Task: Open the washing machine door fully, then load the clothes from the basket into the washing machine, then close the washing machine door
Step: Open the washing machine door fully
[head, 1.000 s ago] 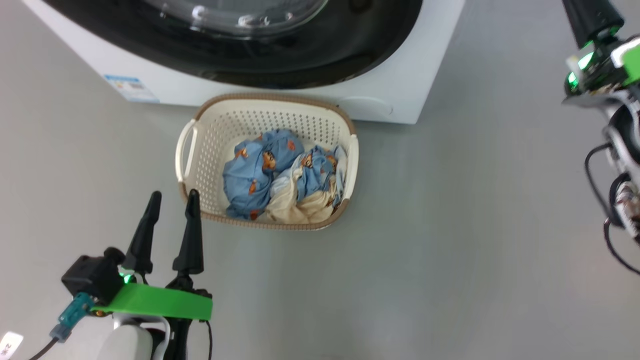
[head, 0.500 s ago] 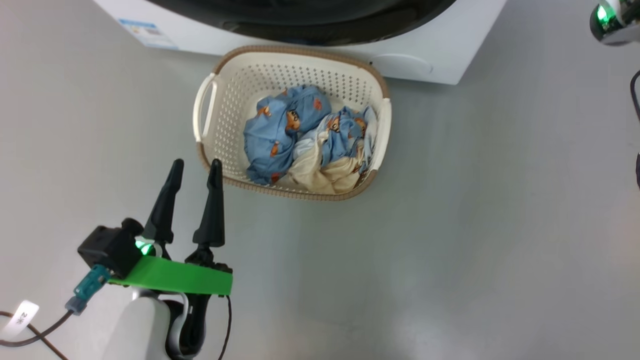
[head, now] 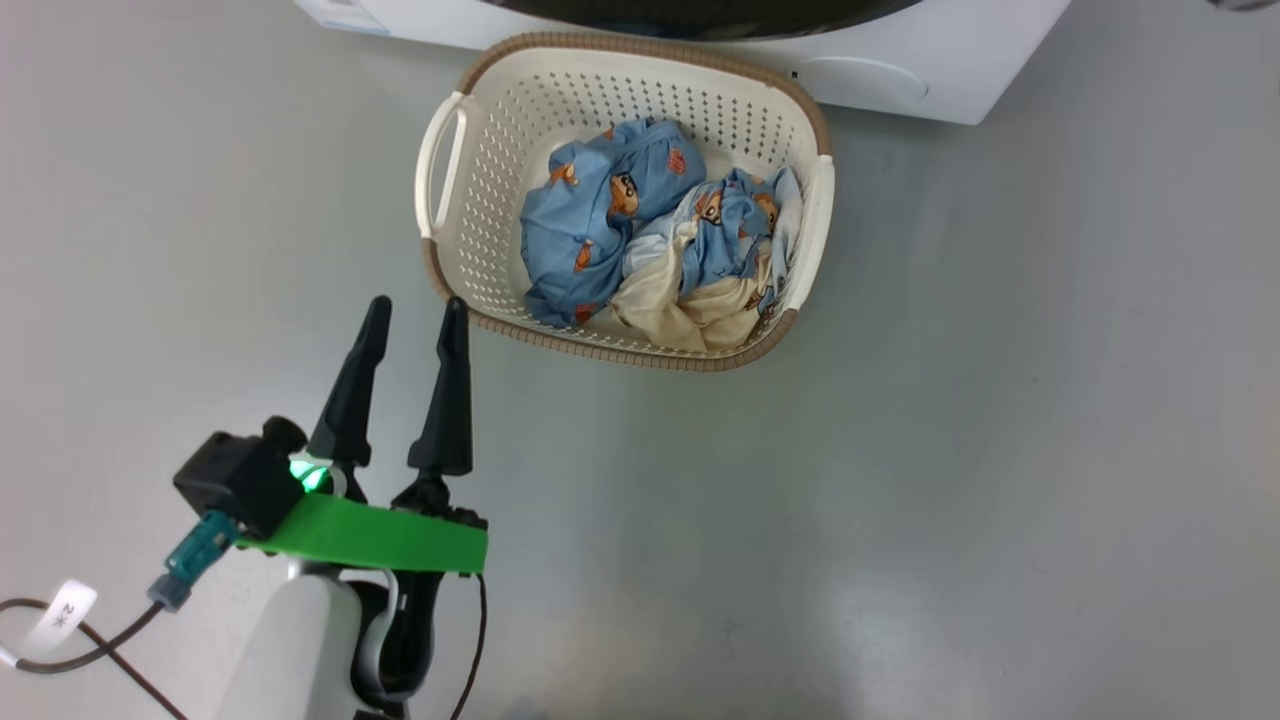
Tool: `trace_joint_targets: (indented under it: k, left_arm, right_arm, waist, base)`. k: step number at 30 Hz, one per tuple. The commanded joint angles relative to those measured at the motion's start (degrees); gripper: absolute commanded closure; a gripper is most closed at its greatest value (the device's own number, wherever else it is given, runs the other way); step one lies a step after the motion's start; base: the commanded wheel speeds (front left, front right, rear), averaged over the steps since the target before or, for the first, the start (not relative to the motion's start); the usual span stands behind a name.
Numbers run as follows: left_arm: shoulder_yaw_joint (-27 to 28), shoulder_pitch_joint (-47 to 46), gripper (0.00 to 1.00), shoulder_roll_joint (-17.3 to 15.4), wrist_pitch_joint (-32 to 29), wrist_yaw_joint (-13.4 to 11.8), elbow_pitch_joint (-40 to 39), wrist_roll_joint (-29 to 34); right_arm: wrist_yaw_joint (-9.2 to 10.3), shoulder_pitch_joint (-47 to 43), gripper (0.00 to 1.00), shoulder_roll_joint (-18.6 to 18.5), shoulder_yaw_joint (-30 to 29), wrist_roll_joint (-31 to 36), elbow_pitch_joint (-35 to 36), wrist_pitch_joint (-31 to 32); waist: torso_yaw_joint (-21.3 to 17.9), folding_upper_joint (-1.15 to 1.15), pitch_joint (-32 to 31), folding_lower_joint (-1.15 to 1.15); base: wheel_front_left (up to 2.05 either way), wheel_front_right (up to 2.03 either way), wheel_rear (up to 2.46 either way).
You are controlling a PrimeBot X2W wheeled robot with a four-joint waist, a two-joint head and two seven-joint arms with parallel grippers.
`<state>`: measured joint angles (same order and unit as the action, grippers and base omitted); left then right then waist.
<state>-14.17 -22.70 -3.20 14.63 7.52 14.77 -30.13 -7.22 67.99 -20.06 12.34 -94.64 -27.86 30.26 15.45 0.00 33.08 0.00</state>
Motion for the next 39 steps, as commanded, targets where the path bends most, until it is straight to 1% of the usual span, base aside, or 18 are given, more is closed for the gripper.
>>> trace_joint_targets:
  k: [1,8,14,28,39]
  left_arm:
    - [1.6,-0.7,0.0,-1.1,0.4,0.0,-1.7,-0.4]
    - [1.5,-1.4,0.0,-0.7,0.4,0.0,-1.5,-0.8]
    - [1.7,-1.7,0.0,-0.5,0.4,0.0,-1.3,-0.9]
    - [2.3,0.0,0.0,-0.7,0.4,0.0,-0.5,-0.1]
    - [3.5,3.6,0.0,-1.2,0.4,0.0,0.1,0.7]
  right_arm:
    - [-0.26,0.9,1.0,0.8,-0.2,0.9,1.2,0.6]
    - [-0.26,2.3,1.0,1.0,0.4,2.9,0.8,1.0]
    - [-0.26,2.0,1.0,1.7,1.6,3.4,1.4,2.7]
    - [-0.26,-5.5,1.0,4.2,3.9,3.0,3.5,5.9]
    - [-0.26,-13.3,1.0,6.0,6.2,2.8,6.8,8.6]
  waist:
    - [0.4,0.0,0.6,0.0]
    - [1.0,0.0,1.7,0.0]
    - [0.8,0.0,1.5,0.0]
    - [-0.5,0.0,-3.8,0.0]
    - [-1.7,0.0,-10.1,0.0]
  base:
    - [0.0,0.0,0.0]
    - [0.0,0.0,0.0]
    - [0.0,0.0,0.0]
    - [0.0,0.0,0.0]
    - [0.0,0.0,0.0]
